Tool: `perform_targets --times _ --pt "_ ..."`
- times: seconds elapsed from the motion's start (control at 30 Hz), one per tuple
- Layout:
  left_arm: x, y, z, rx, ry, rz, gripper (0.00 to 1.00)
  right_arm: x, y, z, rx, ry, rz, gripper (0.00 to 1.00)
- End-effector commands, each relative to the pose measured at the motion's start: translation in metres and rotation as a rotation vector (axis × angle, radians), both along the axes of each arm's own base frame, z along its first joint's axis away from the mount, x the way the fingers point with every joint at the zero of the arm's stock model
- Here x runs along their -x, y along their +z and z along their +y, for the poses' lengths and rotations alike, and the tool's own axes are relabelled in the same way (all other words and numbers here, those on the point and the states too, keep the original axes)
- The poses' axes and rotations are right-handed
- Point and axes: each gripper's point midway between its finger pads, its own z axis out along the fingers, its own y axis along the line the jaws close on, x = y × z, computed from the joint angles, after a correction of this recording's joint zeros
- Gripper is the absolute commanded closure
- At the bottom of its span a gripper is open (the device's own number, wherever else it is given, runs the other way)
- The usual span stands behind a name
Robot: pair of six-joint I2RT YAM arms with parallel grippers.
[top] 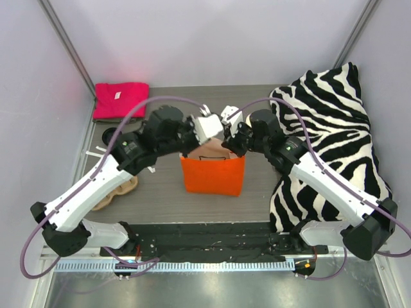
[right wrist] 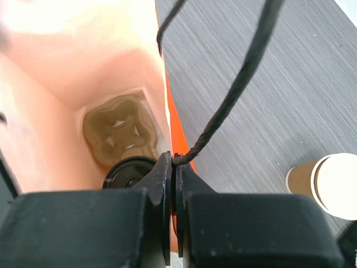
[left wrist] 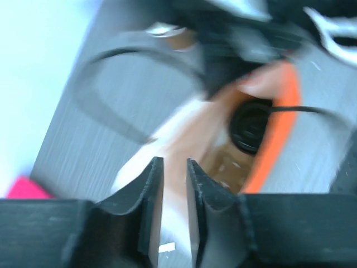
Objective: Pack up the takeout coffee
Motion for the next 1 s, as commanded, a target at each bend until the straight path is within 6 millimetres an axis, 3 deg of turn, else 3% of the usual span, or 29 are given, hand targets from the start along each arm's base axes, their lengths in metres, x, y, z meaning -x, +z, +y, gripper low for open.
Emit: perform_targets --times 0.0,0.1,0.2,0.4,0.43,0.53,0.73,0.83,0.87,0.93,0.97 --pt "-0.038 0.055 0.044 0.204 0.246 0.022 0.85 -0.019 0.013 0.006 -0.036 -0.032 -0.012 0.99" --pt "-0.061 0.05 0.067 0.229 0.366 0.095 1.0 -0.032 0.018 0.011 -0.06 -0.053 -0.003 0.99" --pt "-0.08 0.046 0.094 0.29 0.489 0.164 1.0 -0.044 0.02 0.017 -0.092 -0.078 0.027 0.99" --pt "-0.109 0.019 0.141 0.356 0.658 0.318 1.0 -0.068 0.029 0.029 -0.141 -0.135 0.039 0.99" --pt "-0.111 0.015 0.146 0.358 0.674 0.336 1.0 -0.073 0.023 0.031 -0.143 -0.149 0.06 0.99" --pt "-0.121 -0.003 0.173 0.361 0.764 0.4 1.0 -0.086 0.031 0.035 -0.174 -0.192 0.063 0.99" --pt "-0.13 -0.038 0.205 0.361 0.913 0.542 1.0 -0.109 0.035 0.037 -0.217 -0.297 0.065 0.99" --pt "-0.132 -0.058 0.23 0.377 1.052 0.595 0.89 -0.11 0.032 0.038 -0.227 -0.312 0.082 0.99" --pt "-0.132 -0.062 0.234 0.391 1.069 0.607 0.78 -0.109 0.033 0.039 -0.232 -0.305 0.087 0.99" --pt "-0.13 -0.08 0.251 0.413 1.137 0.657 0.68 -0.105 0.032 0.04 -0.239 -0.297 0.098 0.99" --pt "-0.13 -0.088 0.253 0.424 1.161 0.69 0.54 -0.104 0.032 0.04 -0.24 -0.29 0.105 0.97"
